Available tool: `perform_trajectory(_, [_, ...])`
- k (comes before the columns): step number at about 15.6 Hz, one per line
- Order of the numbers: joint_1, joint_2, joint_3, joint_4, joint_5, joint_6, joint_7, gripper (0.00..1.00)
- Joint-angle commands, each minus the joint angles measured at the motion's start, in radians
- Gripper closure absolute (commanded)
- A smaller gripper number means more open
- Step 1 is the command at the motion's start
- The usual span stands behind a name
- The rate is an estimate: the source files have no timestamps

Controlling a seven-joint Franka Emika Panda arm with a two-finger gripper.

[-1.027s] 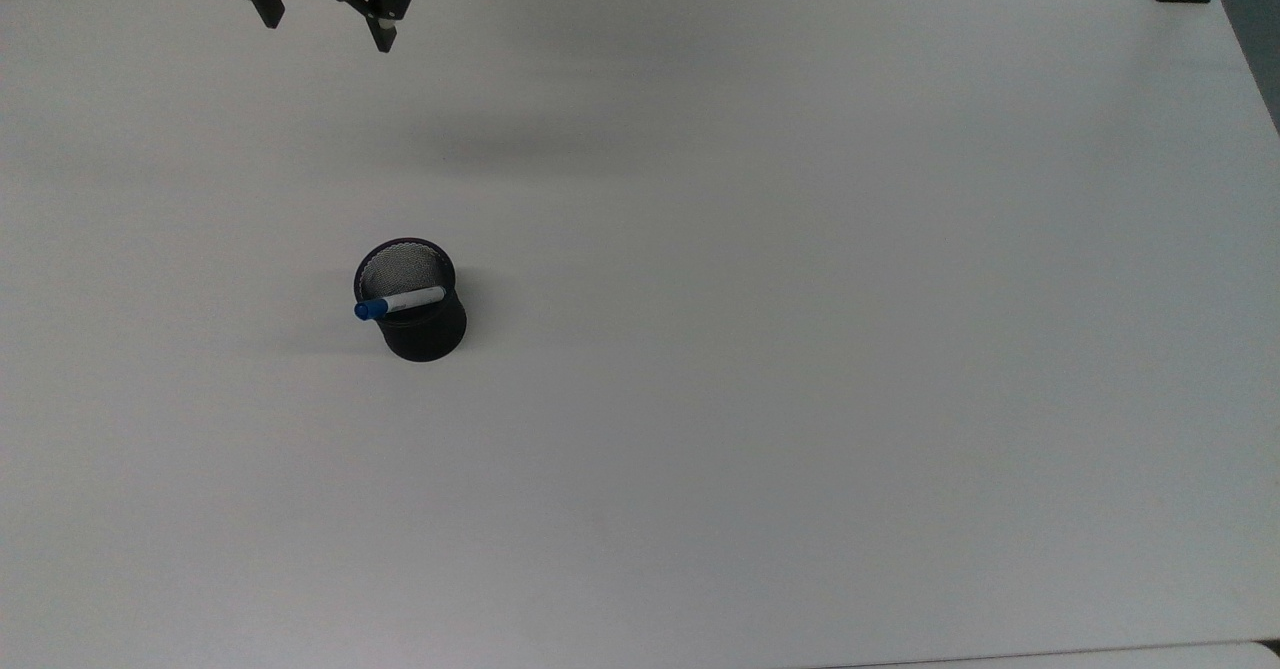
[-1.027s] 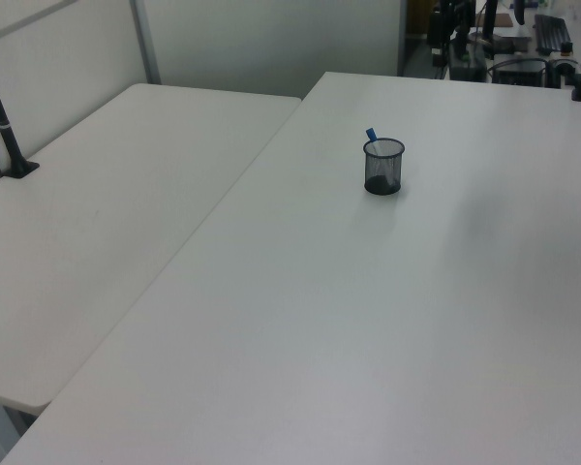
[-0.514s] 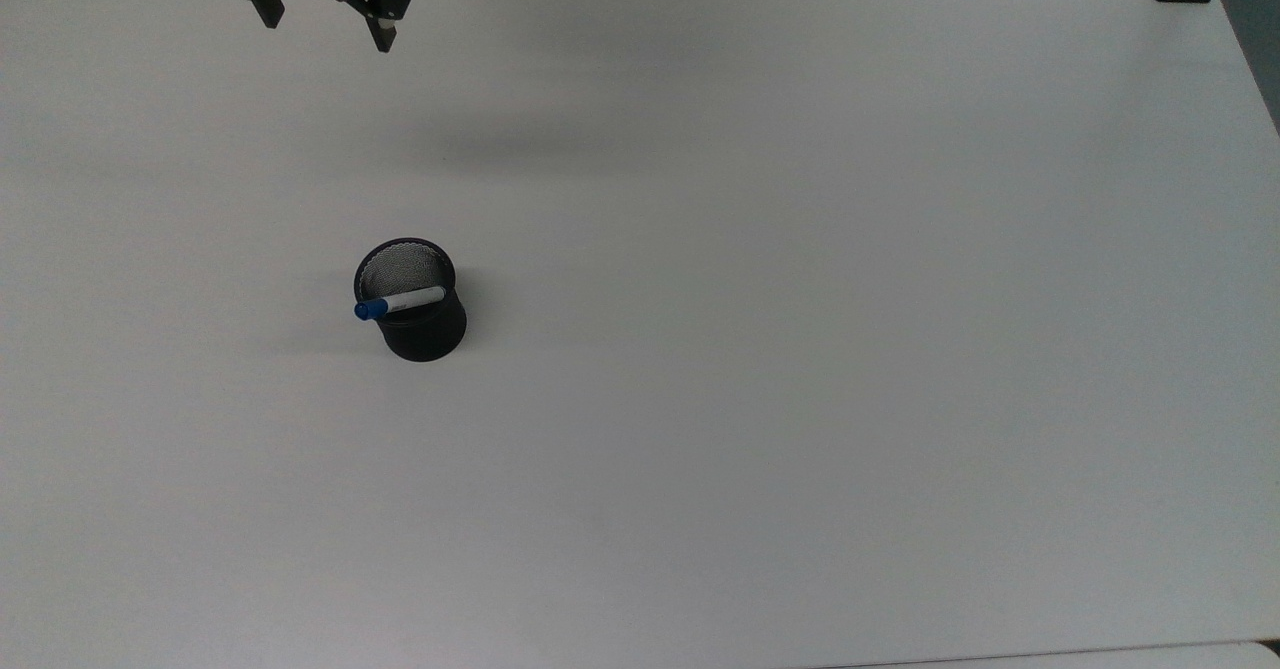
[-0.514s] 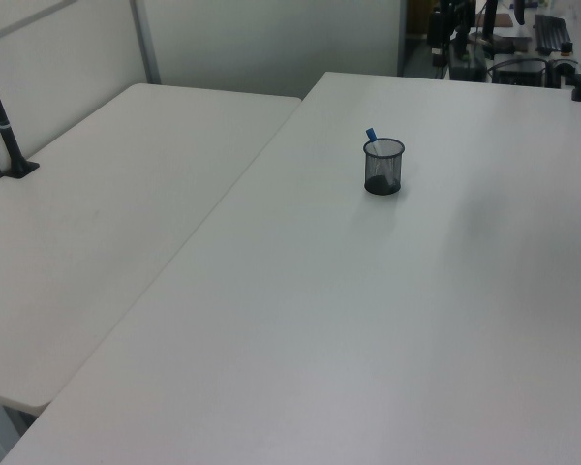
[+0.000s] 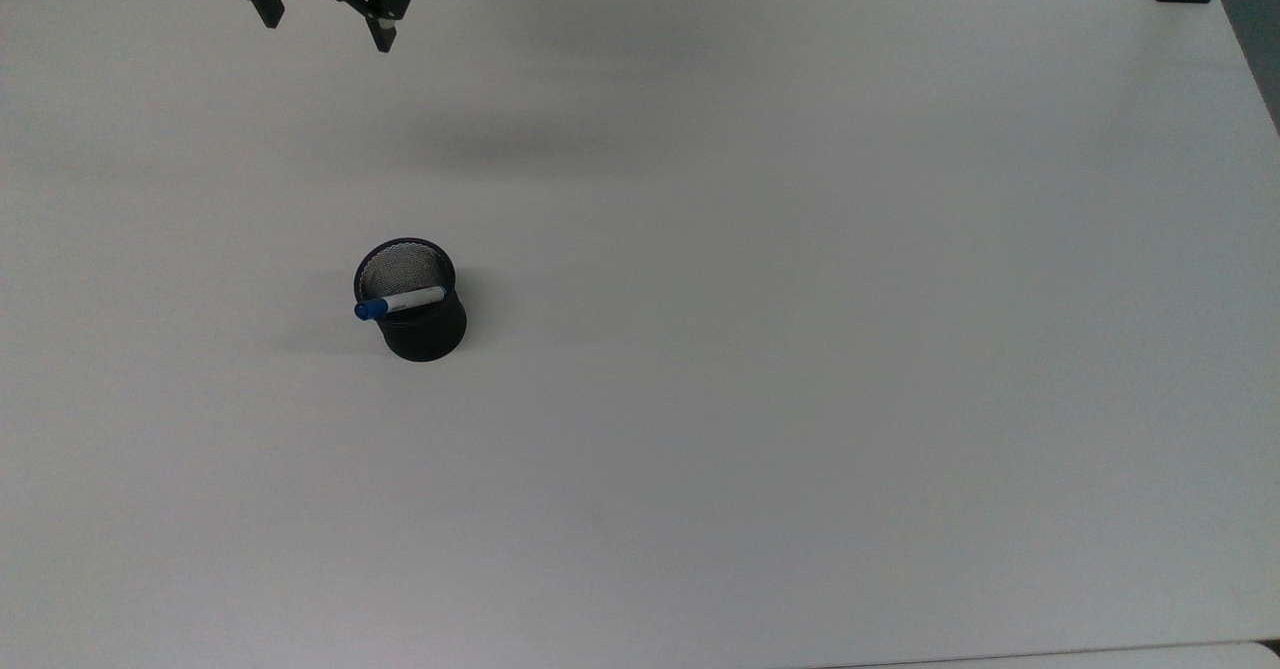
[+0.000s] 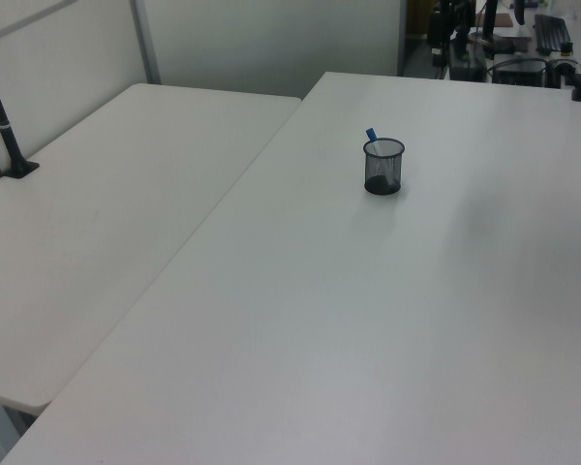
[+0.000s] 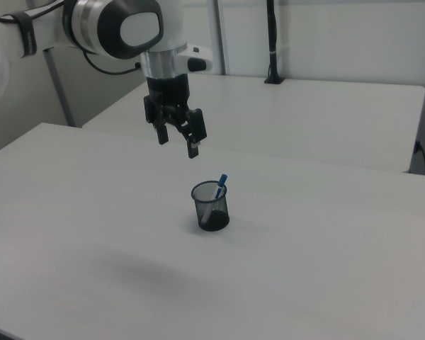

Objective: Remove the marker

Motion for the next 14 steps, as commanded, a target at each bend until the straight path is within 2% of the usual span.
perform_trajectory(1, [-0.002, -0.005, -0.001, -0.001, 0.024, -0.027, -0.020, 0.00])
perform_trajectory(7, [-0.015, 0.006, -0.001, -0.007, 0.030, 0.007, -0.011, 0.00])
perform_trajectory(12, [-0.018, 0.061, 0.001, -0.008, 0.033, 0.051, -0.011, 0.00])
perform_trajectory(14, [-0.023, 0.069, 0.001, -0.013, 0.070, 0.103, -0.005, 0.00])
